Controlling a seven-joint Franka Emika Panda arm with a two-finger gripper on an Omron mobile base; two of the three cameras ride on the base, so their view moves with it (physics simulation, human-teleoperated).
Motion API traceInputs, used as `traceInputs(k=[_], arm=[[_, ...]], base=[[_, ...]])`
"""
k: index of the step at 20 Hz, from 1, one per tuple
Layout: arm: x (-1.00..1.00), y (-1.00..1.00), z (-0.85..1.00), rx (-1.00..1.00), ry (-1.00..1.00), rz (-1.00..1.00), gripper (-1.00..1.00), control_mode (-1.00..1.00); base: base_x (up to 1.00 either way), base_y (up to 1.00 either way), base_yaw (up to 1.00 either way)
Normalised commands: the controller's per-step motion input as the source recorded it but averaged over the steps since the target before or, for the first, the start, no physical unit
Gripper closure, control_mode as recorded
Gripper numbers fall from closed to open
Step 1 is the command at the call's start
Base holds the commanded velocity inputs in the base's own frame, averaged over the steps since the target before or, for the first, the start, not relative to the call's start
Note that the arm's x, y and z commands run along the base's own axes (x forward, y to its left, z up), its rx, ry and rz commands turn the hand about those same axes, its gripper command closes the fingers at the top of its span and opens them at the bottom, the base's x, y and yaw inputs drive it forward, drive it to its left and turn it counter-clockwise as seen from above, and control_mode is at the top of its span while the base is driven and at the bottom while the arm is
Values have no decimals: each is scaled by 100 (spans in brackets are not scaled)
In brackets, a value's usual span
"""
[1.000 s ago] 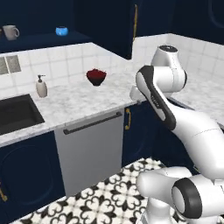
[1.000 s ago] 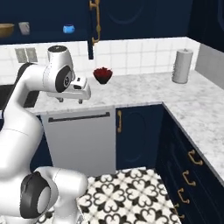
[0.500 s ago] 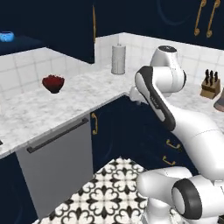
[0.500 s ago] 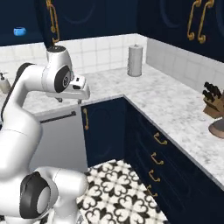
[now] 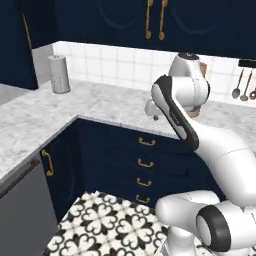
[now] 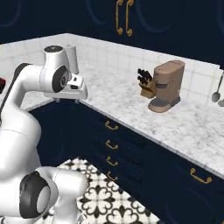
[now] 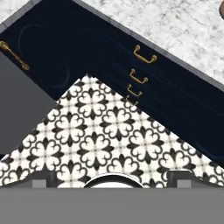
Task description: Gather all objects into one cabinet and sort the glasses and bowls to opposite sides.
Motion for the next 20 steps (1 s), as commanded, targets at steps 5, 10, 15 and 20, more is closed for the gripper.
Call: traceInputs(k=[5, 10, 15, 20], arm=[[0, 0, 0, 0, 0, 0, -100, 100], [0, 0, 0, 0, 0, 0, -100, 100], [0, 0, 0, 0, 0, 0, -100, 100], [0, 0, 0, 0, 0, 0, -100, 100]], base=[[0, -44, -72], [0, -41, -75], [0, -47, -73], [0, -49, -74]])
